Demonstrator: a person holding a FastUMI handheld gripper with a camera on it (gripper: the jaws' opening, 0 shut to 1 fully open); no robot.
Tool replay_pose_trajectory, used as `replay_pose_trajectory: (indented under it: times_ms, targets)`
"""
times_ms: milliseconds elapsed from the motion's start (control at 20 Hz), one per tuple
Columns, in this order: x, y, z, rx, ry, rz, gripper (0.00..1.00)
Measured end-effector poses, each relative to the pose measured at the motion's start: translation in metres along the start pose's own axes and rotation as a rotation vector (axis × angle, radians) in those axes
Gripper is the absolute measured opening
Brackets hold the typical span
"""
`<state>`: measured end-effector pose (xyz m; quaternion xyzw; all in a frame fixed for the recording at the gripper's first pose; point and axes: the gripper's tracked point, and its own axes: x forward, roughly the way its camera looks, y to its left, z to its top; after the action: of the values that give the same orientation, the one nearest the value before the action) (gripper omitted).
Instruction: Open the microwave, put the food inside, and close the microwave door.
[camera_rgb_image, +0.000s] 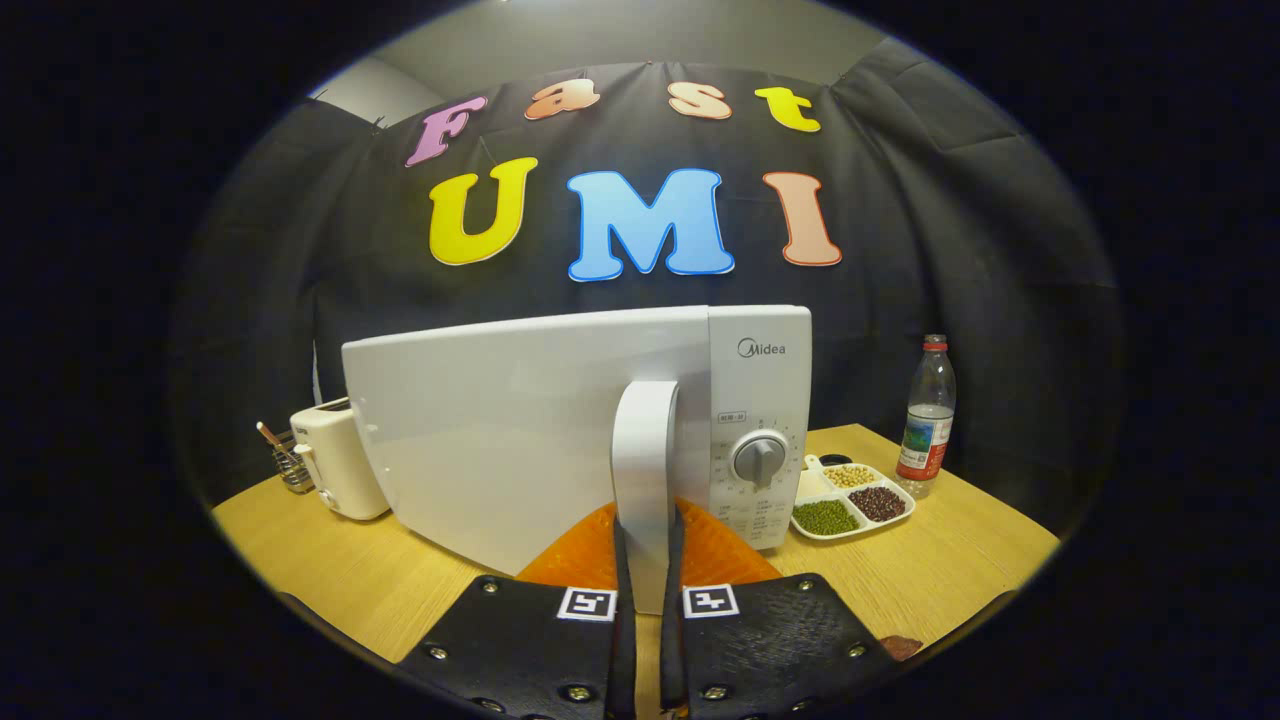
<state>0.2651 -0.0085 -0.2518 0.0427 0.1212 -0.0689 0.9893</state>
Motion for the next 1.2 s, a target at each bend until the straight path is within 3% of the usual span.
replay_pose_trajectory:
  times_ms: [550,850,1200]
  targets:
    - [-0.120,0.111,-0.026,0.019,-0.002,0.222,0.09]
    - [-0.157,0.186,-0.036,0.073,-0.038,0.246,0.09]
    - [-0.173,0.245,-0.045,-0.041,-0.065,0.149,0.09]
